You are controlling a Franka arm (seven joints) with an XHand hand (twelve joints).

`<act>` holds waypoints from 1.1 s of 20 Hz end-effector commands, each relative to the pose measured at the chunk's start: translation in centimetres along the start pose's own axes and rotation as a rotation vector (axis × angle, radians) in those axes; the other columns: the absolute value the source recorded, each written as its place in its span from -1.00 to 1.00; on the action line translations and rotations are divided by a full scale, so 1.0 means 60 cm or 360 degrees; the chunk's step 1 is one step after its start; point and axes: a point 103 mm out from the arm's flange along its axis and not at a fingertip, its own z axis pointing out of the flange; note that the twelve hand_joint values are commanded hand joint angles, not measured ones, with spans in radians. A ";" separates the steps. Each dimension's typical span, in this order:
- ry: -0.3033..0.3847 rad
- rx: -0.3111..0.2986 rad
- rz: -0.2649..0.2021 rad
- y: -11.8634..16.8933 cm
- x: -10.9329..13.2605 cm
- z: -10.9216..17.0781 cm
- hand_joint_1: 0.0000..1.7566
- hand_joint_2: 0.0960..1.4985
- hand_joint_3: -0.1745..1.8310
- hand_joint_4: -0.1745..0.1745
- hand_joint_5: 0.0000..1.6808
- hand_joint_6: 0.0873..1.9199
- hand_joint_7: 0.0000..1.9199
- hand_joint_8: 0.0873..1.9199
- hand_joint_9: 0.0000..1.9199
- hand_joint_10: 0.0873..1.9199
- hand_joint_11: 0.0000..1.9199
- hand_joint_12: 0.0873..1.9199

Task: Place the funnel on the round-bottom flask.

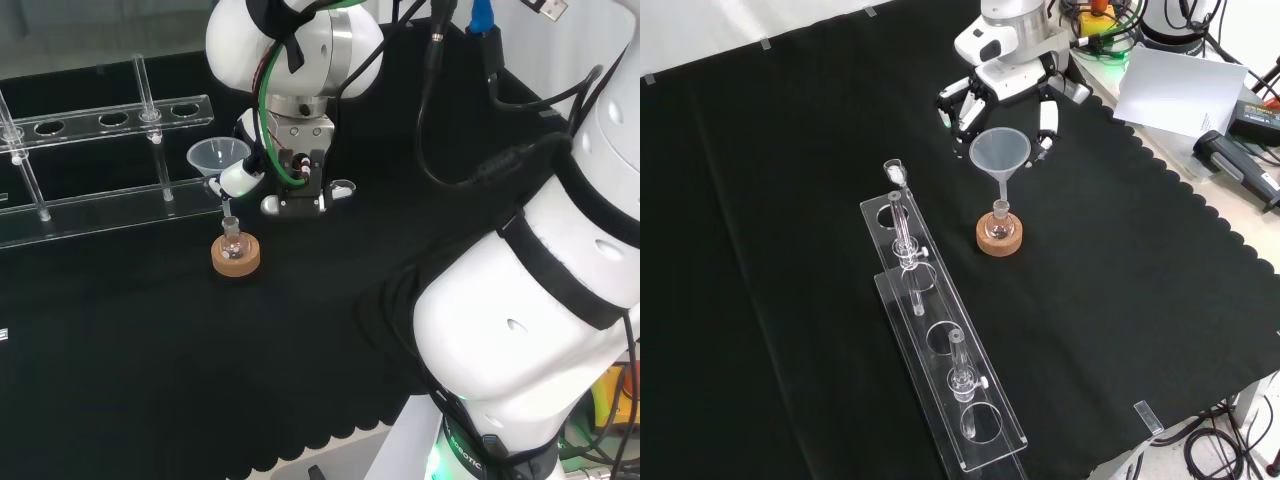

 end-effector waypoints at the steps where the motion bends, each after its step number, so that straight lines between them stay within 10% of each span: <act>1: -0.0019 -0.0013 -0.0003 0.005 0.001 0.003 -0.03 -0.32 0.08 -0.39 -0.17 -0.36 0.13 -0.15 -0.08 -0.58 -1.00 0.57; 22: -0.0015 -0.0019 0.0047 0.017 -0.006 0.013 -0.04 -0.32 0.08 -0.38 -0.15 -0.35 0.13 -0.15 -0.08 -0.58 -1.00 0.57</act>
